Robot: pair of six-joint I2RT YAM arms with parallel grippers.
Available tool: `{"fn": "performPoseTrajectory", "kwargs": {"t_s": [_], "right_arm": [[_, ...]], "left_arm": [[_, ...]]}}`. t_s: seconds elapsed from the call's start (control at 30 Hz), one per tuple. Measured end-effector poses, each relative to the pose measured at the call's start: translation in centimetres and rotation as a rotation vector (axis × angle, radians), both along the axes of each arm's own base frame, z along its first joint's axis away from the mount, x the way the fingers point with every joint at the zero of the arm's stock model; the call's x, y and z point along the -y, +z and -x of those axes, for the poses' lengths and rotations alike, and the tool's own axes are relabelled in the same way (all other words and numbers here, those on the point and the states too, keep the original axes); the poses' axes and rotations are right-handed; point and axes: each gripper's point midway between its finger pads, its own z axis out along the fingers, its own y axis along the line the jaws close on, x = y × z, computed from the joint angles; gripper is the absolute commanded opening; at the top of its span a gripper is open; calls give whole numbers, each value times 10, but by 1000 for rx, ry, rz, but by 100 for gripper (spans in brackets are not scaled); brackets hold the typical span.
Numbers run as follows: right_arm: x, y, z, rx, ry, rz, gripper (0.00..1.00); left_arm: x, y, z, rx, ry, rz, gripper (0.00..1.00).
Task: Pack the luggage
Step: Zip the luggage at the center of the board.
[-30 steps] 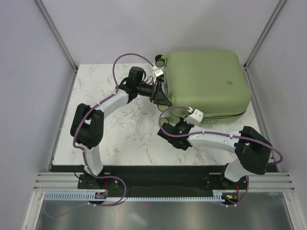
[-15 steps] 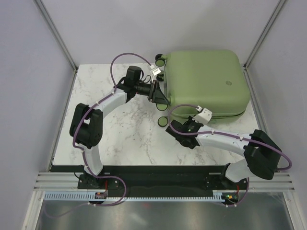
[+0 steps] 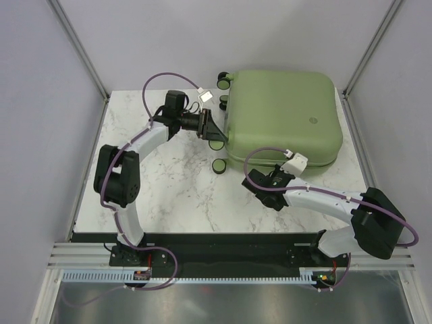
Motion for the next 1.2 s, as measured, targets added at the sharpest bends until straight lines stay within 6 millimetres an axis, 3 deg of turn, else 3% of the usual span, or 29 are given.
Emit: {"fn": "performPoseTrajectory", "kwargs": {"t_s": [0.87, 1.2], "right_arm": [[12, 5, 5, -41, 4, 32, 0], [19, 12, 3, -35, -4, -24, 0]], "left_arm": [[-95, 1, -33, -87, 202, -25, 2], [-108, 1, -35, -110, 241, -37, 2]]}}
